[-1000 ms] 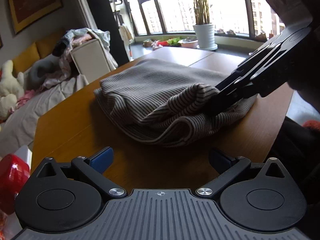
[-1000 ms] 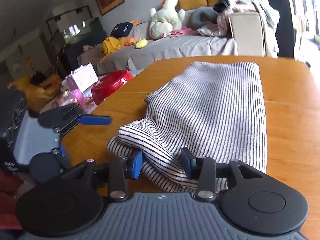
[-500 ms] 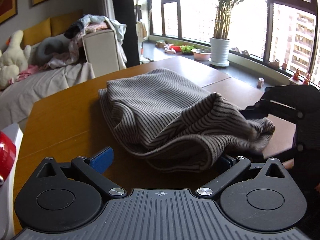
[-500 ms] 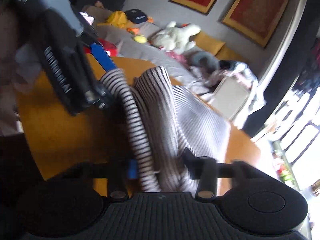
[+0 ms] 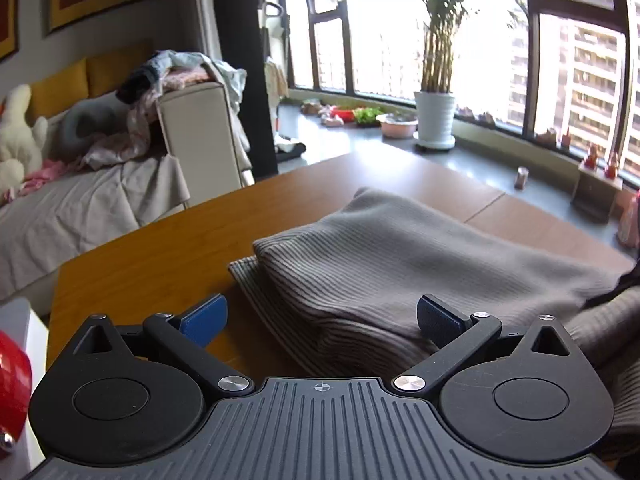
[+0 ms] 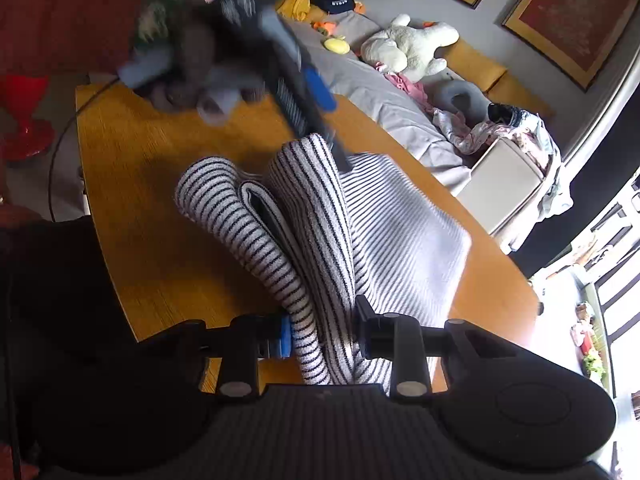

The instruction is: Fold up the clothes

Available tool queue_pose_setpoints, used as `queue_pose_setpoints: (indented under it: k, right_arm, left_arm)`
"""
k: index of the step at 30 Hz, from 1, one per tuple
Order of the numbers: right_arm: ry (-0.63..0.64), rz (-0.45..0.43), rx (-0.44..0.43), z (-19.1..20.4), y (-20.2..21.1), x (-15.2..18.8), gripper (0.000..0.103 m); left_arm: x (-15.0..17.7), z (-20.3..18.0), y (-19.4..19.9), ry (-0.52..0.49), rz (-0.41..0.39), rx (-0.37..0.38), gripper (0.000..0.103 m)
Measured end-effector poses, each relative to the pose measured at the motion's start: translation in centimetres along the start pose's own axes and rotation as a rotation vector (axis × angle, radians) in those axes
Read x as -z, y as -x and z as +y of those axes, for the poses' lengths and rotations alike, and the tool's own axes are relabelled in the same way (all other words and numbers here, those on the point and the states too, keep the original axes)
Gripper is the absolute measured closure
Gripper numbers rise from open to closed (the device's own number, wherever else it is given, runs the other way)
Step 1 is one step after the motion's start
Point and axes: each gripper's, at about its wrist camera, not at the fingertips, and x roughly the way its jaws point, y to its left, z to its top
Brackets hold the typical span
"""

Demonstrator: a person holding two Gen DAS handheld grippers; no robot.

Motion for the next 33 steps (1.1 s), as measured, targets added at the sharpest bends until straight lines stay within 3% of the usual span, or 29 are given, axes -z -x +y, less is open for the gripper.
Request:
queue_pose_setpoints:
  k: [4, 7, 13, 17, 21, 24, 28, 30, 33]
  right_arm:
    - [0.043, 0.010, -0.015, -2.3, 2.9, -2.5, 0.076]
    - [0.109, -0.023, -0.040, -5.2, 3.4, -5.8, 0.076]
    - [0.097, -0.063, -0.160, -11.2, -6.6, -9.8, 0.075]
    - [0.019, 0.009, -0.225, -13.5, -14.9, -9.0, 0.071]
    - [-0.219, -0.028, -0.254, -16.3, -17.1, -7.5, 0.063]
    - [-0.255, -0.054, -0.250, -16.3, -17.0, -6.4, 0.061]
    - [-0.291, -0.068, -0.242, -16.9, -16.8, -5.8, 0.058]
    - [-0.314, -0.072, -0.226, -17.5, -16.1, -5.7, 0.049]
    - [-0.369, -0.144, -0.149, -19.2, -13.4, -6.3, 0.044]
  left_arm:
    - [1.5, 1.3, -1.5, 0.045, 0.048, 0.145, 0.000]
    - [2.1, 1.9, -1.5, 0.045, 0.055, 0.208, 0.000]
    - [2.7, 3.8, -2.2, 0.096, 0.070, 0.240, 0.000]
    - [2.8, 4.8, -1.4, 0.106, 0.063, 0.220, 0.001]
    - [1.4, 5.9, 1.7, 0.108, -0.020, 0.172, 0.001]
    - [-0.8, 6.5, 4.3, 0.106, -0.126, 0.166, 0.001]
    - [-4.0, 4.6, 4.7, 0.067, -0.229, 0.315, 0.001]
    - [-4.9, 2.8, 2.8, 0.036, -0.193, 0.362, 0.001]
    - [-4.9, -0.1, -1.7, -0.024, -0.065, 0.323, 0.006]
